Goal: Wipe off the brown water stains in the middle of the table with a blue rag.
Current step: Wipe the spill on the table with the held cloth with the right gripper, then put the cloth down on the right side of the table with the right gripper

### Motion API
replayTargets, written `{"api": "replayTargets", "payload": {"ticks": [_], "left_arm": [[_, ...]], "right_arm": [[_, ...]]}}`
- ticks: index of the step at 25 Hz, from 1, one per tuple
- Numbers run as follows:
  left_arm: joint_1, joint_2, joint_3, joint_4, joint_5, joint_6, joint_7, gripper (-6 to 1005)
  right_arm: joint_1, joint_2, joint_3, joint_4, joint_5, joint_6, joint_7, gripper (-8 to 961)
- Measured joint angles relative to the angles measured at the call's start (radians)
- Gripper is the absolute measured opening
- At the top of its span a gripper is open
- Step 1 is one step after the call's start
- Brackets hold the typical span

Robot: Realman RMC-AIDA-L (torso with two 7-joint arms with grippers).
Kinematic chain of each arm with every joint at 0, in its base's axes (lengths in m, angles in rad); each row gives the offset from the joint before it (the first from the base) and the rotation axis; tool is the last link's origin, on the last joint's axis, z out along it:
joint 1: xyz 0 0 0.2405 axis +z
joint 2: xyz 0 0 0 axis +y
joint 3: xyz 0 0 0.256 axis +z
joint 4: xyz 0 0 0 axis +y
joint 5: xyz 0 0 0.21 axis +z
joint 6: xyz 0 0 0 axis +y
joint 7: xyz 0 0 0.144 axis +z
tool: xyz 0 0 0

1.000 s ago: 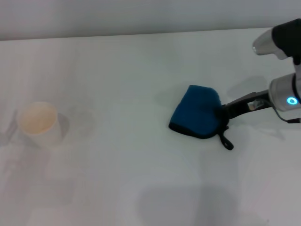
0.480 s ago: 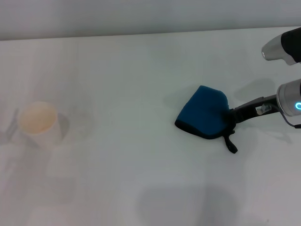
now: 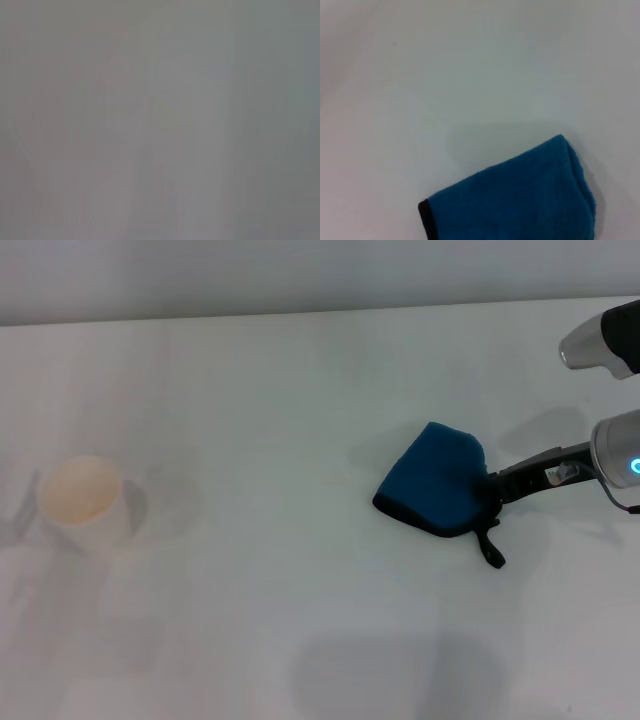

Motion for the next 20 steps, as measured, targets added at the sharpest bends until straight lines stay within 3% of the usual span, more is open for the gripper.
{"api": "replayTargets", "payload": {"ticks": [16,19,20], "left_arm": [[-0.006,0.001,-0.003,0.0,-0.002,0.013,0.0,892],[-0.009,0.0,-0.004,-0.001,-0.002,0.016,0.0,892],[-0.009,0.0,-0.004,-0.001,-0.002,0.016,0.0,892]], "right_arm": [[-0.003,0.003,0.055,-0.022,0.024,0.068,-0.048,188],[-0.004,0.002,0.076,-0.029,0.056,0.087,-0.068,398],[-0.004,0.002,0.081,-0.034,0.058,0.091,-0.071,397]]}}
